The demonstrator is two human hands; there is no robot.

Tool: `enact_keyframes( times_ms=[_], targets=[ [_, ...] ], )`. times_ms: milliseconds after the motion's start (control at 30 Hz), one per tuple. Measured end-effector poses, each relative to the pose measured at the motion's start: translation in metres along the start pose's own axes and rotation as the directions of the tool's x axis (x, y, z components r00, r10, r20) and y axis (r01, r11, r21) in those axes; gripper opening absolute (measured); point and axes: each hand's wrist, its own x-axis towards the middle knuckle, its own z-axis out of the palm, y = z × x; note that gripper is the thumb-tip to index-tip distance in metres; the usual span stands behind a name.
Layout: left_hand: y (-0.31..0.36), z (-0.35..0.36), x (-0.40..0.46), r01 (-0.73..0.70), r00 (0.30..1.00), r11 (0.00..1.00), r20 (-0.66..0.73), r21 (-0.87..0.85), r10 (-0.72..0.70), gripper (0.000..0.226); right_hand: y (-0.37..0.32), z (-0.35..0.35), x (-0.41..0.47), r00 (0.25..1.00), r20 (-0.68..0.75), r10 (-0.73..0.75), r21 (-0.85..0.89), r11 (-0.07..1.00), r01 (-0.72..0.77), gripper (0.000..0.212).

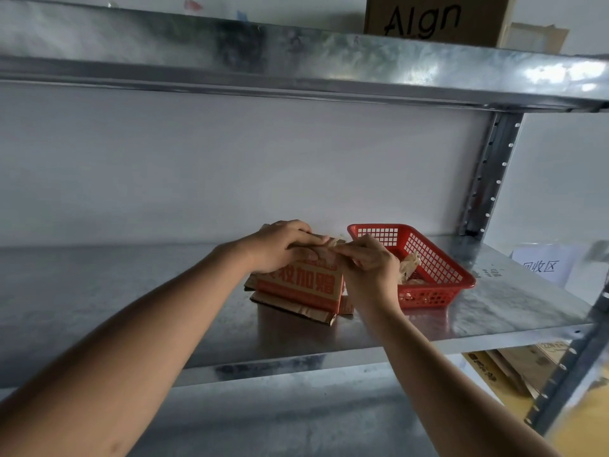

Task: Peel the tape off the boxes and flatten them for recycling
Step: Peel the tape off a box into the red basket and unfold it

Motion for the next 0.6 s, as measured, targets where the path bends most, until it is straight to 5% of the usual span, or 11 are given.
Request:
enact_keyframes(
  times_ms=[100, 200, 367, 467, 600],
  targets=[
    [-0.003, -0.002, 0.001, -0.011, 1.000, 1.000, 0.017, 0.019, 0.010, 0.037, 0.001, -0.001, -0.007, 0.949, -0.037, -0.314, -0.205, 0.931, 0.301, 0.015],
    [-0.004, -0.002, 0.001, -0.029, 0.999, 0.999, 0.014, 0.026, 0.029, 0.039, 0.002, -0.007, -0.004, 0.799, 0.057, -0.598, -0.415, 0.714, 0.564, 0.016],
    [-0.003, -0.001, 0.004, -0.034, 0.999, 0.998, 0.021, 0.052, 0.033, 0.038, 0.006, -0.010, -0.002, 0.687, 0.176, -0.705, -0.555, 0.505, 0.661, 0.013],
    [-0.006, -0.001, 0.005, -0.037, 0.999, 0.998, 0.014, 0.053, 0.037, 0.038, 0.007, -0.007, -0.002, 0.713, 0.124, -0.690, -0.517, 0.568, 0.640, 0.011],
    [-0.014, 0.002, 0.006, -0.095, 0.995, 0.995, -0.017, 0.040, 0.096, 0.038, 0.000, 0.000, -0.005, 0.916, -0.076, -0.393, -0.222, 0.903, 0.369, 0.015]
  ],
)
